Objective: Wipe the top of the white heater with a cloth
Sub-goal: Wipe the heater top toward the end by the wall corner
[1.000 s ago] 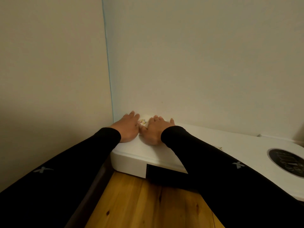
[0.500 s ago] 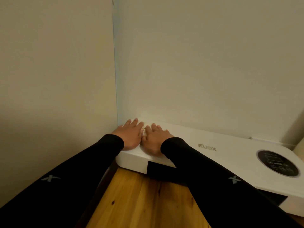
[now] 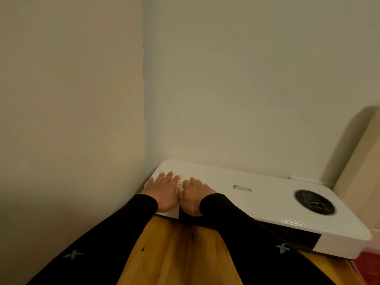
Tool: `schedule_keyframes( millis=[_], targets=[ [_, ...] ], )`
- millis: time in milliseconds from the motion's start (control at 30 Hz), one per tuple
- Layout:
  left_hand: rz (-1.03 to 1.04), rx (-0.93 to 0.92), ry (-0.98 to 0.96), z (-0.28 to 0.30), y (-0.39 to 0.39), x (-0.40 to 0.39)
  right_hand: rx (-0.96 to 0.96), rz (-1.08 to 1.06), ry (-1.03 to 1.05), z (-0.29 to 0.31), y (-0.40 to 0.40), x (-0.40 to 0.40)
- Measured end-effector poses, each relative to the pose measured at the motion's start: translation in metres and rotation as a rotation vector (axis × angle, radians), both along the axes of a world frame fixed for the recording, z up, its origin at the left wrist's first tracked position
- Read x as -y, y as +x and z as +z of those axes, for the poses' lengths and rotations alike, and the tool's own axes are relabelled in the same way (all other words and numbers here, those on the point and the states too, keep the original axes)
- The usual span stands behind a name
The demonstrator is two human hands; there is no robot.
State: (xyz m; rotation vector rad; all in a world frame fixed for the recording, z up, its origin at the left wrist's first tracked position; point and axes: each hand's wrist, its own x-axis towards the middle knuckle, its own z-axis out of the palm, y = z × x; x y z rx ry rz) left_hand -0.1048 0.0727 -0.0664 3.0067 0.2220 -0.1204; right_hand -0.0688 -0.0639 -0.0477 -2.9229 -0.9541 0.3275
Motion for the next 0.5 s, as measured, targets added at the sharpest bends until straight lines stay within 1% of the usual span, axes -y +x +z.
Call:
schedule_keyframes(
  millis=[267,400,500],
  targets=[
    [-0.036,-0.030,-0.017,0.002,-0.005,0.015,0.015,0.050,-0.137,0.004,-0.010,0.007],
    [-0.101,0.022,-0.073,-0.002,-0.002,0.002,0.026,0.054,-0.120,0.002,-0.006,0.002],
    [-0.107,0.056,-0.092,-0.006,0.002,-0.004,0.066,0.040,-0.104,-0.004,-0.002,-0.003]
  ],
)
